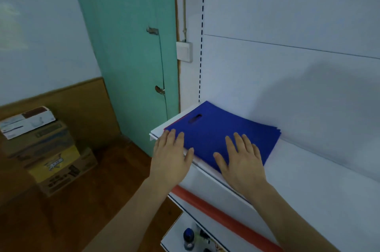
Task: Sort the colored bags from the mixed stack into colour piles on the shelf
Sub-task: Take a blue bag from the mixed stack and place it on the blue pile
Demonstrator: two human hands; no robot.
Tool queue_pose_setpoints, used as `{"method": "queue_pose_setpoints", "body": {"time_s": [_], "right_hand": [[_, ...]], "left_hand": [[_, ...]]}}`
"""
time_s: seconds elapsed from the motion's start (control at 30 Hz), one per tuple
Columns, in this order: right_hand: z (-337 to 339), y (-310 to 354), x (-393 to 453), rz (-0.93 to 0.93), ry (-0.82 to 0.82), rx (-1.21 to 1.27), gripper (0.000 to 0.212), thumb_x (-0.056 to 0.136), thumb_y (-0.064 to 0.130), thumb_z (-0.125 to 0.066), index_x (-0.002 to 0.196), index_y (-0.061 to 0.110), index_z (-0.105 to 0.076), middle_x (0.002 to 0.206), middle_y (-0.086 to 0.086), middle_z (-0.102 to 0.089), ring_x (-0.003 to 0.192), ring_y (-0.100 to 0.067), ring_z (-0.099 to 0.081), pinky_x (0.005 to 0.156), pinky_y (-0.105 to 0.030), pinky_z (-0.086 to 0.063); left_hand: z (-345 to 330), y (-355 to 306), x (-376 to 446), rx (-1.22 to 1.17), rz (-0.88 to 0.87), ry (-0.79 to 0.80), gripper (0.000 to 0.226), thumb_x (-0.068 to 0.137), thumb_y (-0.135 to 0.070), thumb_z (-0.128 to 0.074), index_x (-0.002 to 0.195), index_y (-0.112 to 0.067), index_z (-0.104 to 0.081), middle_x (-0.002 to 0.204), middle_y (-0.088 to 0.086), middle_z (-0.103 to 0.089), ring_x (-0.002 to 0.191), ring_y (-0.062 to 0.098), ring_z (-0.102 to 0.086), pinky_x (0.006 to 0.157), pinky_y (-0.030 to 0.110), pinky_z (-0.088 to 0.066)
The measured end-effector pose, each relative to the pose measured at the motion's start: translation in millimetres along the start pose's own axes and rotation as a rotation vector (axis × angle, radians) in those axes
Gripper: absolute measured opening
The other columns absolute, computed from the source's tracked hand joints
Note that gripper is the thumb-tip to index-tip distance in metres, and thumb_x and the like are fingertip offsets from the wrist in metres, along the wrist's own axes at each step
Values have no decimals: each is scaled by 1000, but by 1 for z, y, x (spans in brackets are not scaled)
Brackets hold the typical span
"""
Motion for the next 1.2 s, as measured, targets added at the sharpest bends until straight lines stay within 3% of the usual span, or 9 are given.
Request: {"method": "queue_pose_setpoints", "body": {"time_s": [0.27, 0.4, 0.6, 0.73, 0.83, 0.9, 1.03, 1.13, 1.2], "right_hand": [[-25, 12, 15, -240, 89, -62, 75, 104, 68, -10, 165, 29, -25, 175, 0, -18, 161, -29, -11, 128, -56, -15], [-30, 13, 3, -323, 64, -80, 69, 105, 65, -13, 165, 34, -27, 175, 4, -19, 162, -26, -11, 130, -52, -12], [-17, 6, -13, -547, 22, -161, 64, 106, 62, -20, 158, 34, -42, 169, -1, -33, 157, -29, -23, 126, -51, -20], [-14, 0, -24, -715, 44, -179, 68, 102, 70, -20, 156, 35, -42, 167, -6, -31, 154, -36, -23, 122, -51, -27], [-15, 0, -25, -760, 52, -152, 71, 100, 74, -20, 156, 36, -40, 167, -10, -27, 152, -41, -23, 121, -51, -30], [-15, -3, -29, -799, 51, -138, 72, 98, 77, -22, 152, 34, -42, 164, -13, -29, 147, -41, -31, 116, -50, -37], [-2, -17, -42, -932, 35, -114, 72, 94, 80, -29, 130, 23, -52, 133, -12, -51, 116, -34, -53, 95, -47, -51], [9, -32, -46, -973, -3, 65, 62, 95, 72, -48, 122, 16, -50, 116, -10, -58, 112, -34, -54, 88, -46, -54], [14, -41, -47, -988, -86, 233, 50, 96, 52, -62, 124, 13, -49, 116, -12, -59, 108, -37, -57, 87, -47, -54]], "left_hand": [[-28, 26, 79, 34, -262, 101, 80, 105, -67, -23, 164, -13, -26, 171, 13, -25, 157, 31, -19, 129, 47, -17], [-40, 22, 87, 137, -334, 104, 88, 102, -72, -17, 159, -8, -39, 166, 15, -35, 152, 33, -28, 126, 49, -22], [-49, 5, 77, 92, -463, 38, 63, 107, -56, -31, 144, -12, -58, 150, 11, -56, 145, 34, -40, 123, 51, -25], [-53, 0, 74, -4, -480, 40, 59, 107, -54, -36, 149, -15, -51, 150, 11, -54, 142, 33, -41, 120, 47, -32], [-54, 7, 79, 22, -430, 50, 62, 107, -60, -30, 149, -19, -51, 161, 24, -39, 151, 42, -29, 125, 52, -21], [-54, 7, 77, 43, -434, 58, 62, 108, -60, -25, 152, -22, -47, 161, 24, -40, 153, 41, -29, 128, 54, -19], [-53, -7, 67, -34, -511, 65, 51, 111, -44, -36, 155, -19, -38, 156, 15, -50, 150, 35, -38, 127, 54, -23], [-50, -15, 61, -126, -574, 78, 57, 108, -34, -42, 161, -20, -26, 155, 5, -51, 148, 29, -40, 126, 49, -27], [-46, -18, 59, -181, -589, 65, 64, 106, -29, -46, 164, -22, -20, 152, 0, -54, 144, 25, -44, 122, 46, -32]]}}
Point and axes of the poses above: each hand's wrist, its own x-axis towards the middle knuckle, its own z-axis out of the back of the hand, y = z × x, the point moved 6 cm from there along x, towards the middle knuckle
